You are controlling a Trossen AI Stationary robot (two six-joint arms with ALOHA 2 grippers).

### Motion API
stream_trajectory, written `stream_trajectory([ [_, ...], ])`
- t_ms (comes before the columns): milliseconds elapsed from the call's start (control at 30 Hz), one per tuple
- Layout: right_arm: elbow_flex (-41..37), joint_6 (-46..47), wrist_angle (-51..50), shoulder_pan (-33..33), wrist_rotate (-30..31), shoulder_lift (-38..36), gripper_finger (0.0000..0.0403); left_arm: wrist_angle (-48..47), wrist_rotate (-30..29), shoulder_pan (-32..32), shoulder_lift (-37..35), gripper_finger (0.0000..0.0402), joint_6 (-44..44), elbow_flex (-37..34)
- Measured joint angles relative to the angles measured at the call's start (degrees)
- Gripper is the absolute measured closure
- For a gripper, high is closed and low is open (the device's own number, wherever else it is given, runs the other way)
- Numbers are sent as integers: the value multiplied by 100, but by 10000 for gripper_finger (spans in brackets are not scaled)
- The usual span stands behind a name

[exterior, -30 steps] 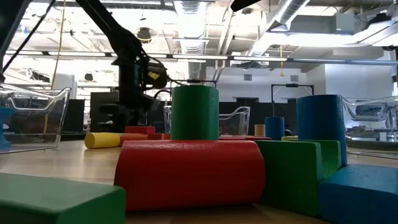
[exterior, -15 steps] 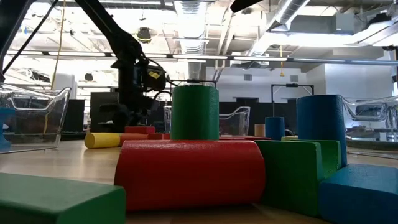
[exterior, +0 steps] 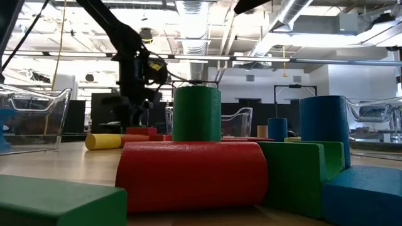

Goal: Sort blocks by size
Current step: Put the green cylindrical block into the right transparent bin

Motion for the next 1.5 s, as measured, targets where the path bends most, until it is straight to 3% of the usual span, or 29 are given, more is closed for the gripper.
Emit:
stream_trajectory([
  [233,0,-104,-15,237,139,-7,145,-503,232,-180,-616,279,-324,352],
  [533,0,-118,66,600,92,-9,145,-371,1463,-783,-1829,279,-856,596],
  [667,0,-449,528,613,-332,6,145,-112,2002,-1218,-2171,279,-1155,596],
  [867,0,-1619,1616,424,-894,267,145,150,2328,-2066,-2240,279,-1418,596],
  [1000,0,-2017,1928,177,-949,372,145,266,2331,-2519,-2240,279,-1421,596],
  [1167,-7,-2172,2136,-66,-1036,378,145,321,2336,-2810,-2240,279,-1507,596],
  [1333,-6,-2532,2618,-270,-1901,378,144,520,2462,-2997,-2156,279,-1563,596],
  [1500,-4,-2825,2792,-391,-2162,378,142,572,2632,-3107,-2053,279,-1611,598],
])
